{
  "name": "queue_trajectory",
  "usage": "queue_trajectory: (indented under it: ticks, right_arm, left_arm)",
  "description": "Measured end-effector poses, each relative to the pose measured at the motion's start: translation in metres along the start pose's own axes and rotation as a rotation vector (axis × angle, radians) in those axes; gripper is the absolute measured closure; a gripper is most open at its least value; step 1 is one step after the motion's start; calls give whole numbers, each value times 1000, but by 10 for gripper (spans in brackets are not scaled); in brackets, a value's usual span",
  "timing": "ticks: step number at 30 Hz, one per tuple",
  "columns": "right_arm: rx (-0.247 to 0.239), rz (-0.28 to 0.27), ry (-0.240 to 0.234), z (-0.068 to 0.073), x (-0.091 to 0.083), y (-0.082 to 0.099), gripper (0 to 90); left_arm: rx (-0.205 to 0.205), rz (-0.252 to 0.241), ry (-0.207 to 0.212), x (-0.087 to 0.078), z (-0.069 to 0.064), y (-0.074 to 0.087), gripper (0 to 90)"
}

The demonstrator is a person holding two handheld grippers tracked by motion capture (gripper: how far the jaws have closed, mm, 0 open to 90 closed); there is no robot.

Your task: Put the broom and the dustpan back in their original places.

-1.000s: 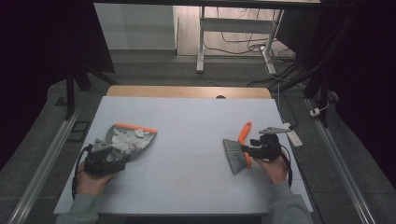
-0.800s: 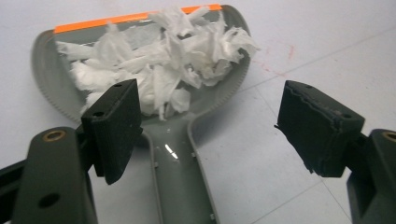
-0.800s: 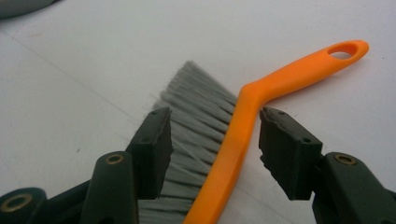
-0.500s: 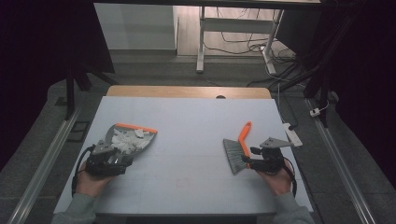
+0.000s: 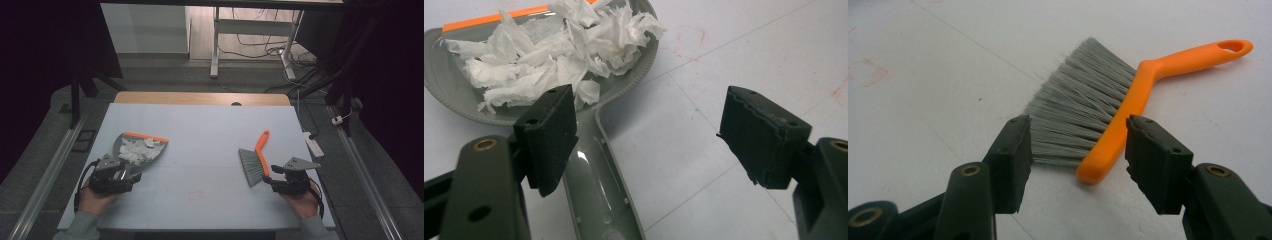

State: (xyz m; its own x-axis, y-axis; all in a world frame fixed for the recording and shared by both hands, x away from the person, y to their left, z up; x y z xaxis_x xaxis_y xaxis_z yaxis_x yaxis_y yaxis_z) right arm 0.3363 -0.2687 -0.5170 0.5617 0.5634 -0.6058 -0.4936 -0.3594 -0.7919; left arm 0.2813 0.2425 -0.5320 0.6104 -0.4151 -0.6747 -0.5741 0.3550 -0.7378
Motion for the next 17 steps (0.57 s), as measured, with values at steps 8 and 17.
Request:
queue_trajectory:
  ticks: [8, 17]
  right_arm:
    - [-17, -8, 0, 2, -1, -3, 441]
    - [-19, -18, -2, 1, -1, -4, 442]
  left_arm:
    - [2, -1, -2, -1, 0, 0, 245]
    - [2, 0, -5, -1, -1, 0, 245]
Point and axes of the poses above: each handheld gripper's, and its own axes: x roughly forward along the jaws, y roughly out of its underside, z roughly to its left, the point moved 4 cm from there along x, roughly forward along the jaws, and after that the axes turned 6 degrees about x, right-handed, at the moved point
